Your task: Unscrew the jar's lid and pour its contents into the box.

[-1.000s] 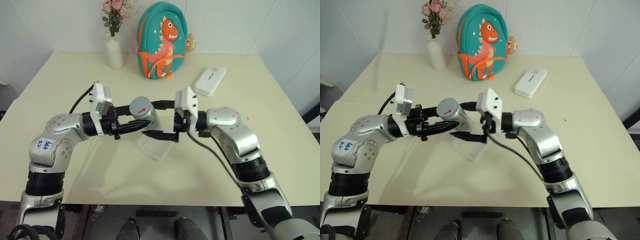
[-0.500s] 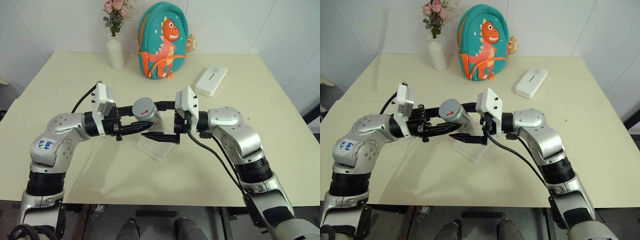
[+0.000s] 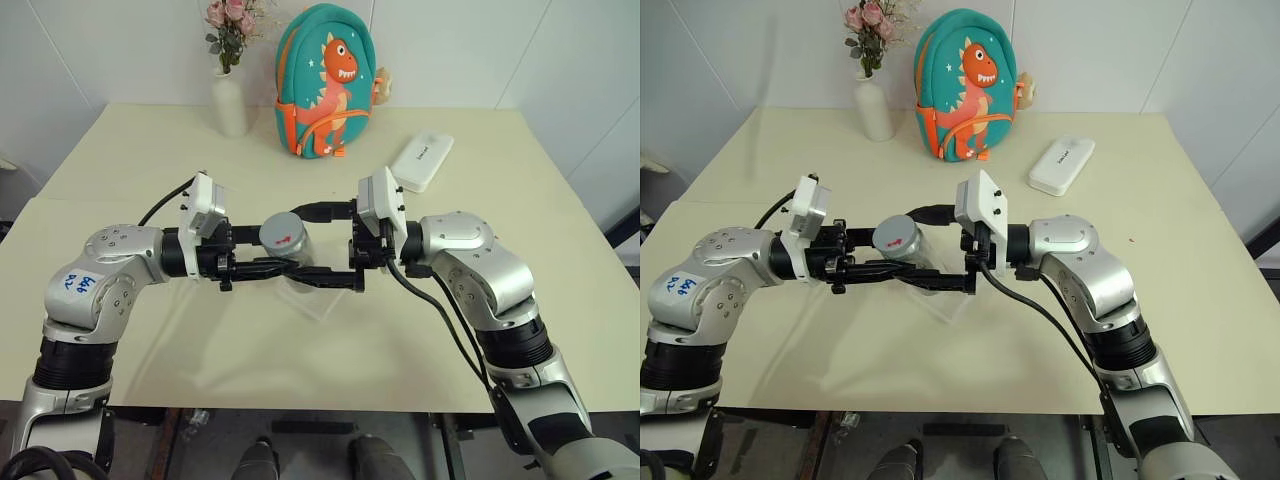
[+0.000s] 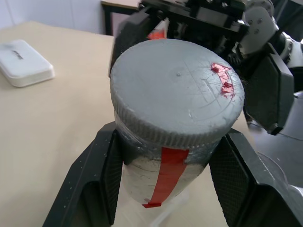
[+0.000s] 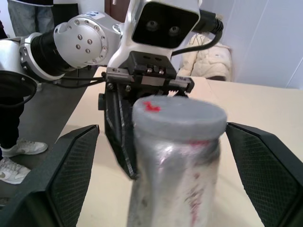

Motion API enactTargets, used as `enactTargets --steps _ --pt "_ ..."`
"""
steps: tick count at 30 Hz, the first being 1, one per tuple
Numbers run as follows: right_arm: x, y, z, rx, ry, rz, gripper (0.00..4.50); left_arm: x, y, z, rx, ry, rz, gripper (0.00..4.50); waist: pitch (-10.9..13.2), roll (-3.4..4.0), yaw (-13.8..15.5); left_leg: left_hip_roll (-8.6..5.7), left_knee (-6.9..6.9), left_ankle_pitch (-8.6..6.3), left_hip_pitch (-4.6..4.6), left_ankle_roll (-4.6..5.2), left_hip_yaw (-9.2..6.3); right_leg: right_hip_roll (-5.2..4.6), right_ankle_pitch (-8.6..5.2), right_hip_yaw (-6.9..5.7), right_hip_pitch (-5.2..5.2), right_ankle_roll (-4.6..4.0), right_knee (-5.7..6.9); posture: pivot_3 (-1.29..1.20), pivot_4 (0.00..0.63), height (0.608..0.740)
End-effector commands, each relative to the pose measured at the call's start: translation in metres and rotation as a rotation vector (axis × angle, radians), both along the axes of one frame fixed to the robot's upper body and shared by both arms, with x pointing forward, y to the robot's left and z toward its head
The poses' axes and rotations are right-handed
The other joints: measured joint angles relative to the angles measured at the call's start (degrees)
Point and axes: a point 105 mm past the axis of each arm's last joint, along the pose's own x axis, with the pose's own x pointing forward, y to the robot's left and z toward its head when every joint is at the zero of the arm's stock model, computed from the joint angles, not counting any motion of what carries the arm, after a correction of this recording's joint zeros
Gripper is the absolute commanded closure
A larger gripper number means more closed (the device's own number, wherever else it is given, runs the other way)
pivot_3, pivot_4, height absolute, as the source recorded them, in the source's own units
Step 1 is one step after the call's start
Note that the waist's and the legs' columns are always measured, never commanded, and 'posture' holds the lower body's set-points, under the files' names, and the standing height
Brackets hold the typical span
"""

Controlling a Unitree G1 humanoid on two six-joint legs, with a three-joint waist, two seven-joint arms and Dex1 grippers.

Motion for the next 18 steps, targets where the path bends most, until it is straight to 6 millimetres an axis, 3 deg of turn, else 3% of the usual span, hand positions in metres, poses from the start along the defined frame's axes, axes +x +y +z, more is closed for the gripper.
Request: enactTargets --steps 1,18 --pt "-0.007 0.006 0.014 0.04 -0.044 0.014 0.05 -0.002 -0.001 0.009 0.03 -0.032 -0.03 2.11 0.0 0.0 0.02 0.0 0.0 0.0 0.0 0.0 0.0 0.0 0.0 0.0 0.0 0.0 0.0 0.0 0.15 0.74" --pt "-0.012 0.022 0.019 0.061 -0.022 0.016 0.05 0.004 -0.002 0.01 0.129 -0.091 -0.039 2.11 0.01 0.01 -0.01 0.0 -0.04 0.0 -0.01 -0.01 -0.01 0.0 -0.01 -0.01 -0.01 -0.01 -0.03 0.0 0.15 0.74"
